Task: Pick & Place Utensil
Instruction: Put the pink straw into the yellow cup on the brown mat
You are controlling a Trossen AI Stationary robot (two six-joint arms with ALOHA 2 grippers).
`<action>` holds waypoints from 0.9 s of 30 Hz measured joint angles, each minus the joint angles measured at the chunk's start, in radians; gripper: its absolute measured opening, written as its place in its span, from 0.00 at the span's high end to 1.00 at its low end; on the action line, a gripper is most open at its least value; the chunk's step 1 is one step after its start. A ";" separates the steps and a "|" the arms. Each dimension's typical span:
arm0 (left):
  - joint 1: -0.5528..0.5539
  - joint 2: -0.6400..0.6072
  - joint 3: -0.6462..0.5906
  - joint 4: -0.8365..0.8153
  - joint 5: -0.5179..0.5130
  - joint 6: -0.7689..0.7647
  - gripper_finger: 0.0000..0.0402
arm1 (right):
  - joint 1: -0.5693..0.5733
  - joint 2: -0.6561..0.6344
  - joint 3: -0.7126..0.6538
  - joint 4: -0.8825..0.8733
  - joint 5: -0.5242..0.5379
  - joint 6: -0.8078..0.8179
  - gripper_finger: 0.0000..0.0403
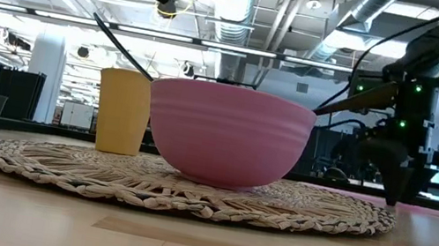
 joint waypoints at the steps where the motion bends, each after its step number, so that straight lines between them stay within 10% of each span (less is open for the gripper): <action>1: 0.000 0.000 0.000 0.000 0.000 0.000 0.71 | 0.001 0.000 -0.001 0.002 0.006 0.000 0.53; 12: 0.000 0.000 0.000 0.000 0.000 0.000 0.71 | 0.006 0.002 -0.003 0.042 -0.049 -0.004 0.96; 27: 0.000 0.000 0.000 0.005 0.000 0.001 0.71 | 0.201 -0.091 0.200 0.052 -0.052 -0.011 0.97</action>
